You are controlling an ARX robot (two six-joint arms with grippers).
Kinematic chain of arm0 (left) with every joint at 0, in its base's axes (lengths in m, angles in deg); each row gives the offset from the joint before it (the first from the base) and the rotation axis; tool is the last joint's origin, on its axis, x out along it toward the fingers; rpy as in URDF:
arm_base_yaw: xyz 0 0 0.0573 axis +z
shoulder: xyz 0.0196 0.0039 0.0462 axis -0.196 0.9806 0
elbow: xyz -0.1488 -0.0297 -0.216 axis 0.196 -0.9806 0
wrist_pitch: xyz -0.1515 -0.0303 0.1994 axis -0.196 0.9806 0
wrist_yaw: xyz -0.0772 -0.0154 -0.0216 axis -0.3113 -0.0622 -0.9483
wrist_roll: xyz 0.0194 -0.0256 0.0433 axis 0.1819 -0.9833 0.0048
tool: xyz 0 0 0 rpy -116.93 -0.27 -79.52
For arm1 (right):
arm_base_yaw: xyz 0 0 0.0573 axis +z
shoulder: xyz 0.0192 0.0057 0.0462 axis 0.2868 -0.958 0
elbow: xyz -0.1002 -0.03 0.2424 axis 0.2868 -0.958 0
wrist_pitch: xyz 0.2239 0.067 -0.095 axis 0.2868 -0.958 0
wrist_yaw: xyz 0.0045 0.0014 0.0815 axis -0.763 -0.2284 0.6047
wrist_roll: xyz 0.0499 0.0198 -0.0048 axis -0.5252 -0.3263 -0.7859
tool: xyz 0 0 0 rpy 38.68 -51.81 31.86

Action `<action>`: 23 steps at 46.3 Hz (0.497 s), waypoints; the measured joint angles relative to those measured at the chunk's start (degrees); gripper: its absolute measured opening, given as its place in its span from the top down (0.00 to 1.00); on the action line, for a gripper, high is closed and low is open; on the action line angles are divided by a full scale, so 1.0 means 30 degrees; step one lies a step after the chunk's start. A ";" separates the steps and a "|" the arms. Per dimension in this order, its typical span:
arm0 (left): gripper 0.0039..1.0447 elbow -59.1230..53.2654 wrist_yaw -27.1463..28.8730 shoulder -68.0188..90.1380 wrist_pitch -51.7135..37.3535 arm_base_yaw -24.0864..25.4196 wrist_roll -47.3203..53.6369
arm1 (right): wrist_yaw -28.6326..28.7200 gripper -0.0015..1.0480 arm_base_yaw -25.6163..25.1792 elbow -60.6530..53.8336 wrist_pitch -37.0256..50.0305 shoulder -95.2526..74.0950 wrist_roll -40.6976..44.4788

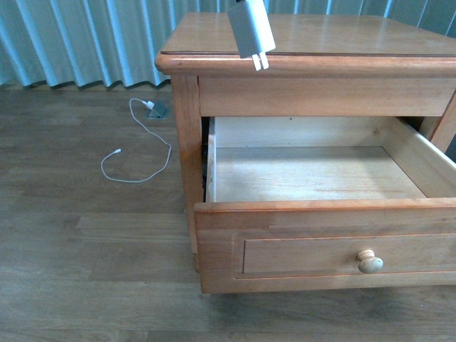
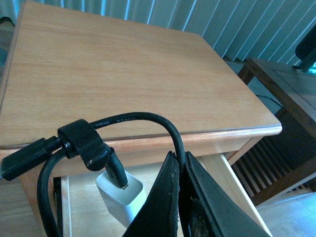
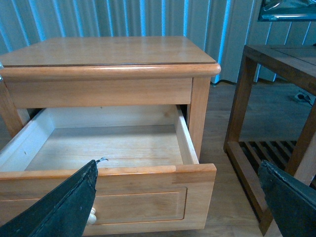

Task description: Put charger into drawer

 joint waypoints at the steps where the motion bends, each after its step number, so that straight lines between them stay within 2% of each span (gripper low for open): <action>1: 0.96 0.0000 -0.0044 0.0036 0.0007 -0.0029 0.0015 | 0.0000 0.08 0.0000 0.0000 0.0000 0.0000 0.0000; 23: 0.96 0.3228 -0.2062 0.7002 0.0787 -0.0998 0.0495 | 0.0000 0.08 0.0000 0.0000 0.0000 0.0000 -0.0007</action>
